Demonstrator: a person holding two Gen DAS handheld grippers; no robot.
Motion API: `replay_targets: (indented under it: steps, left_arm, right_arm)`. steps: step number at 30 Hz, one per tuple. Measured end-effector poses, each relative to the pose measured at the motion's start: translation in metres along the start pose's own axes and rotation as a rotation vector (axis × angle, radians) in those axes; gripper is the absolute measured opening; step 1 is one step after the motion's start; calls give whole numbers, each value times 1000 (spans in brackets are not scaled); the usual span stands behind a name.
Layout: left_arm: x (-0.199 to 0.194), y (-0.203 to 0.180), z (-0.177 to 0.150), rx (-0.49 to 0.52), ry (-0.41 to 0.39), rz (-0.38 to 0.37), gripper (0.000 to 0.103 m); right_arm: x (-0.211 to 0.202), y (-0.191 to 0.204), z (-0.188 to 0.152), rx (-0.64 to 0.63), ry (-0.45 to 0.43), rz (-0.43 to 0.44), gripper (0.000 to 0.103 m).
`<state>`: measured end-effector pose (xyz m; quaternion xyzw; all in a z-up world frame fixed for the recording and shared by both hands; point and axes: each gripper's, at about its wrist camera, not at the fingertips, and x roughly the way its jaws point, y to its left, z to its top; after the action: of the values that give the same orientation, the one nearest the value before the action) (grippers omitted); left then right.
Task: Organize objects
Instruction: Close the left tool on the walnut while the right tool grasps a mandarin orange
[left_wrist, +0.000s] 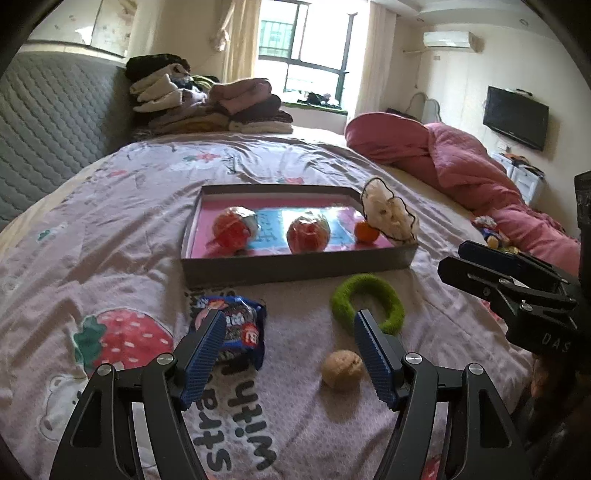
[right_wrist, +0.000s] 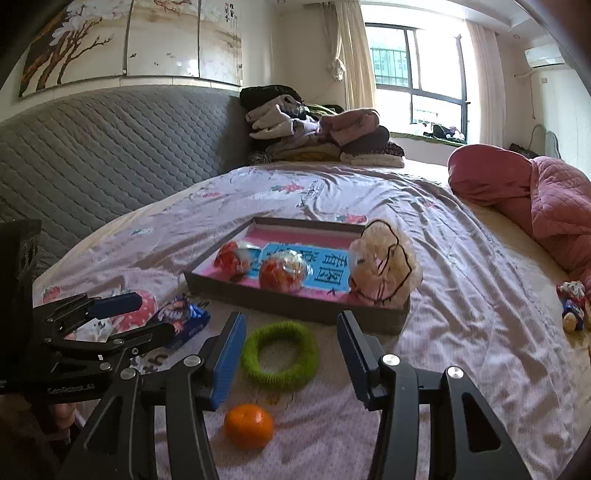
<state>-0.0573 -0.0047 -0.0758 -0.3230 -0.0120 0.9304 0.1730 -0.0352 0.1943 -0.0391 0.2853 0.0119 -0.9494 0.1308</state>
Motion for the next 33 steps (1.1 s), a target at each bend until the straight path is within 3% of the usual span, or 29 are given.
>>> replay_targets:
  steps: [8,18,33]
  left_arm:
    - [4,-6,-8,26,34,-8,73]
    - [16,-14,-19,57,111,-38,73]
    - [27,-14,-23,52,164,-61,73]
  right_arm:
    - [-9,7,-14,-28,6,-9,51]
    - [-3,5,-31,-3,90,11,51]
    - [13,14,-56,-17,229,51,51]
